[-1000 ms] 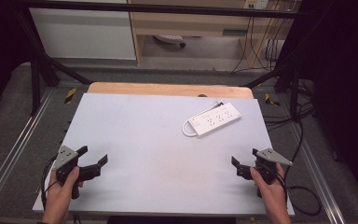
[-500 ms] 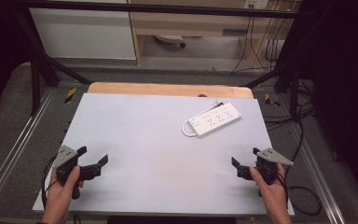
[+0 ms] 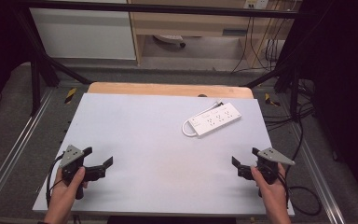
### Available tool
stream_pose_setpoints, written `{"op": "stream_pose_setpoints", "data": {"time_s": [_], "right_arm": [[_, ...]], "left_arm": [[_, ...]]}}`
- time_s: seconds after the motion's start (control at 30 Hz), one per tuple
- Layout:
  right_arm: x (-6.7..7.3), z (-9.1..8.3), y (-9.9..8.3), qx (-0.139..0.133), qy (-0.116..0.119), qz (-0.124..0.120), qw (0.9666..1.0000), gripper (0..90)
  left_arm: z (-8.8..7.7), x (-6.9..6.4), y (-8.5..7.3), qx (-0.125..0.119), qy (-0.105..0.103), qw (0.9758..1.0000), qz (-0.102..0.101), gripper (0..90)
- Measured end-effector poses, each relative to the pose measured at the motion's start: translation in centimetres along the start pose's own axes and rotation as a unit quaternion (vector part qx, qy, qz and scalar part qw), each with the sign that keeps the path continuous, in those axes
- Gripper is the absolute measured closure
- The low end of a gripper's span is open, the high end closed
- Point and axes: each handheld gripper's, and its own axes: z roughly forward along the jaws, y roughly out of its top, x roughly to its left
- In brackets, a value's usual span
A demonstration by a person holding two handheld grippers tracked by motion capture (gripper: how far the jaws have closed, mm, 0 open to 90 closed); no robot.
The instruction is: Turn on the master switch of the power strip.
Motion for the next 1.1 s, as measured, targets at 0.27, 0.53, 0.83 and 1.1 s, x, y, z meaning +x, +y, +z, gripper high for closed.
{"op": "stream_pose_setpoints", "data": {"time_s": [0.27, 0.53, 0.83, 1.1], "right_arm": [[0.3, 0.4, 1.0, -0.007, 0.012, 0.012, 0.9998, 7.0], [0.4, 1.8, 4.0, -0.016, 0.015, -0.005, 0.9997, 6.9], [0.1, 3.6, 7.0, -0.033, 0.027, 0.004, 0.9991, 6.5], [-0.6, 4.9, 8.6, -0.033, 0.015, 0.001, 0.9993, 5.6]], "left_arm": [[0.2, -0.1, -0.1, 0.006, -0.003, 1.0, 0.002, 5.4], [0.2, -0.1, -0.1, 0.008, -0.004, 1.0, -0.002, 5.8], [0.3, -0.2, -0.1, 0.011, -0.008, 0.9999, -0.002, 6.3], [0.3, -0.2, -0.1, 0.01, -0.007, 0.9999, -0.002, 6.3]]}}
